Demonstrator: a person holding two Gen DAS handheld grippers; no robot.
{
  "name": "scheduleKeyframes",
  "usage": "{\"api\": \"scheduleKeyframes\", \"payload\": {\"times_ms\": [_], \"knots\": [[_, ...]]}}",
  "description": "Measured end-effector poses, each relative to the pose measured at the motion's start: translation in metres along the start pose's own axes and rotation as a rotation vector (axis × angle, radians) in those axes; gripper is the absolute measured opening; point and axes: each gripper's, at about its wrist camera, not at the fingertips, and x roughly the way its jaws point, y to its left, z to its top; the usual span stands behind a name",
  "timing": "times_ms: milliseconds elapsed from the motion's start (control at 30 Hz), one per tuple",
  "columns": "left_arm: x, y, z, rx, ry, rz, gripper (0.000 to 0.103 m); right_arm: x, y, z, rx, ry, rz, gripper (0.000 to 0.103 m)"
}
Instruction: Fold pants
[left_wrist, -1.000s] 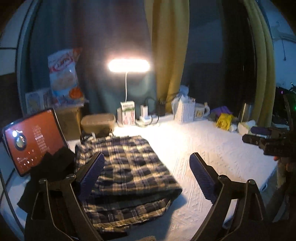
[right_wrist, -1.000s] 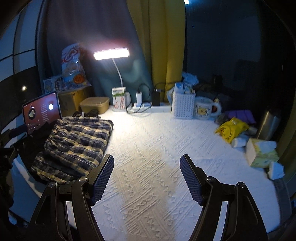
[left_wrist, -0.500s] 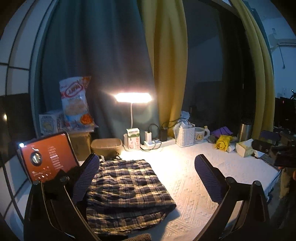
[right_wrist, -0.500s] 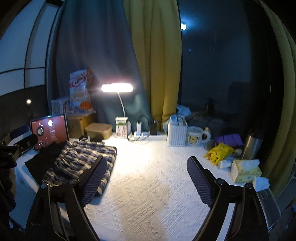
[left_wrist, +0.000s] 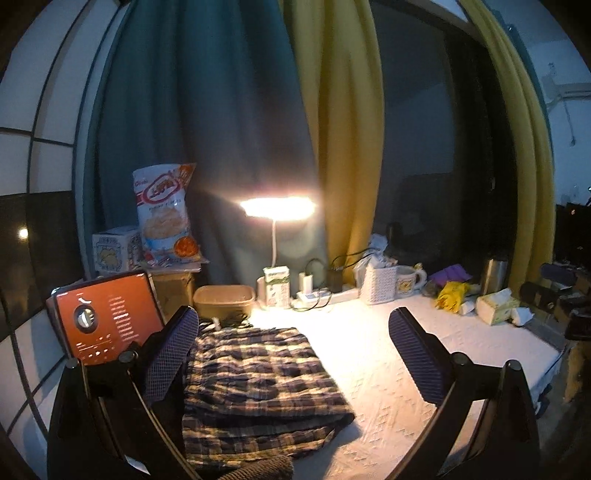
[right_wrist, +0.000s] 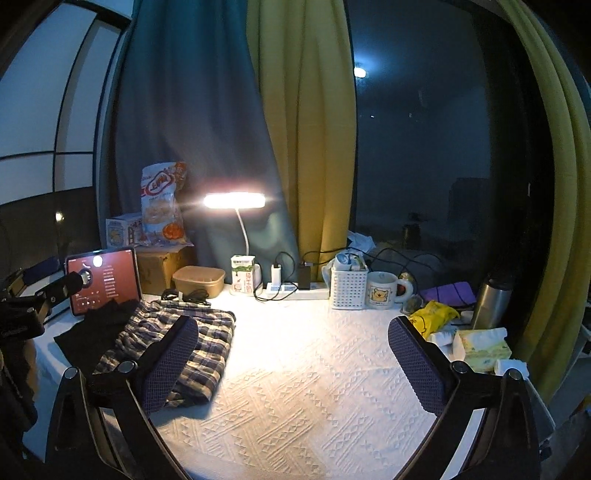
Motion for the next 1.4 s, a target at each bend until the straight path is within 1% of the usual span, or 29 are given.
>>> {"api": "scheduleKeyframes", "payload": {"times_ms": [267,833,1400], "knots": [[0.004,0.005,-0.008,-0.004,0.022,0.017,0.102,0.012,0.006,-0.003,-0.004,0.037,0.010,0.103],[0.005,0.013,-0.012,-0.017,0.026,0.030,0.102,0.015,0.018,-0.003,-0.021,0.042,0.011,0.103],[0.006,0.012,-0.012,-0.004,0.028,0.016,0.102,0.014,0.018,-0.002,-0.014,0.044,0.001,0.103]]}}
